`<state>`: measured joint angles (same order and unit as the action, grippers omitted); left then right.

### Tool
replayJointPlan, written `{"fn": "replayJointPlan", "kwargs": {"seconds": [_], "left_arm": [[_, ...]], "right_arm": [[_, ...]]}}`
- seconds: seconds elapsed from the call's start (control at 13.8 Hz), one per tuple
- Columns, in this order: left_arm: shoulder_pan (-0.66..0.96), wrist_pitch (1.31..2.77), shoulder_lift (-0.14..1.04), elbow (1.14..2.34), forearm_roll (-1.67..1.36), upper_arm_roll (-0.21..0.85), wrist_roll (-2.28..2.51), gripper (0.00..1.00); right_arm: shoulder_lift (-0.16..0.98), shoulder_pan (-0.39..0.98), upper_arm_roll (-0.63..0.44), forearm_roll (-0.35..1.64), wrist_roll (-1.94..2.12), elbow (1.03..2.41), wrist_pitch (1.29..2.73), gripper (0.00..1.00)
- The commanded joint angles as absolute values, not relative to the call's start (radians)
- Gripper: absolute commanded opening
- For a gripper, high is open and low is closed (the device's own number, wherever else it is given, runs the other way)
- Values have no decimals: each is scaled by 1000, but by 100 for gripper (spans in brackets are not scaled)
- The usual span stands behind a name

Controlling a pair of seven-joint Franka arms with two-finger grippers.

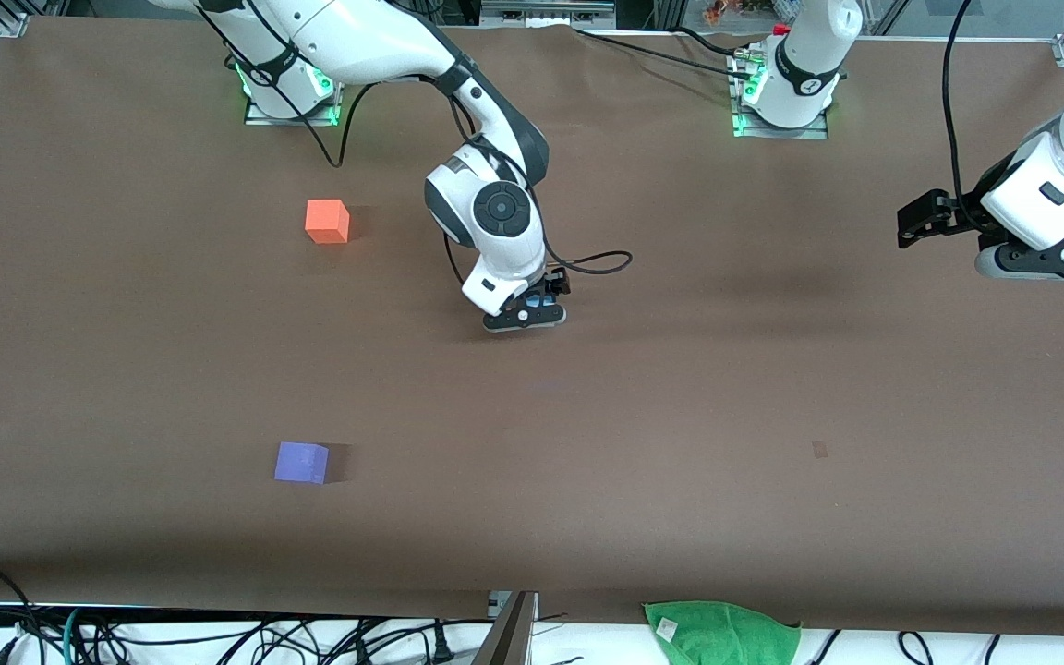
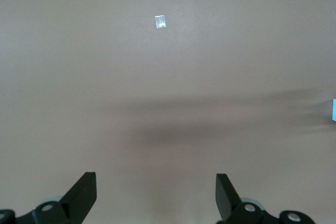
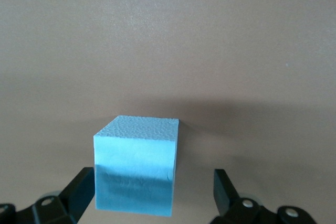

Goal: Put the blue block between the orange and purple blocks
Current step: 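Close the right gripper on the blue cube and lift it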

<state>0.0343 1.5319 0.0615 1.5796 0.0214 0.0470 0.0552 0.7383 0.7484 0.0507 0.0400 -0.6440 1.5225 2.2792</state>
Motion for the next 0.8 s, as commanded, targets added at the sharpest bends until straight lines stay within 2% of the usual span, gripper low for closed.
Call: {"fn": "replayJointPlan", "kwargs": {"seconds": [0.0, 0.51, 0.58, 0.73], "left_arm": [[34, 1517, 61, 1572, 11, 45, 57, 100], [34, 1517, 63, 1572, 9, 46, 57, 100], [34, 1519, 64, 1571, 9, 46, 57, 100], [34, 1519, 69, 1571, 12, 45, 57, 100]], "right_arm": [[741, 764, 45, 21, -670, 1528, 2298, 100], [769, 776, 44, 0, -698, 1526, 2332, 99], [767, 776, 44, 2, -699, 1526, 2333, 97], [769, 776, 44, 0, -721, 1526, 2333, 80]]}}
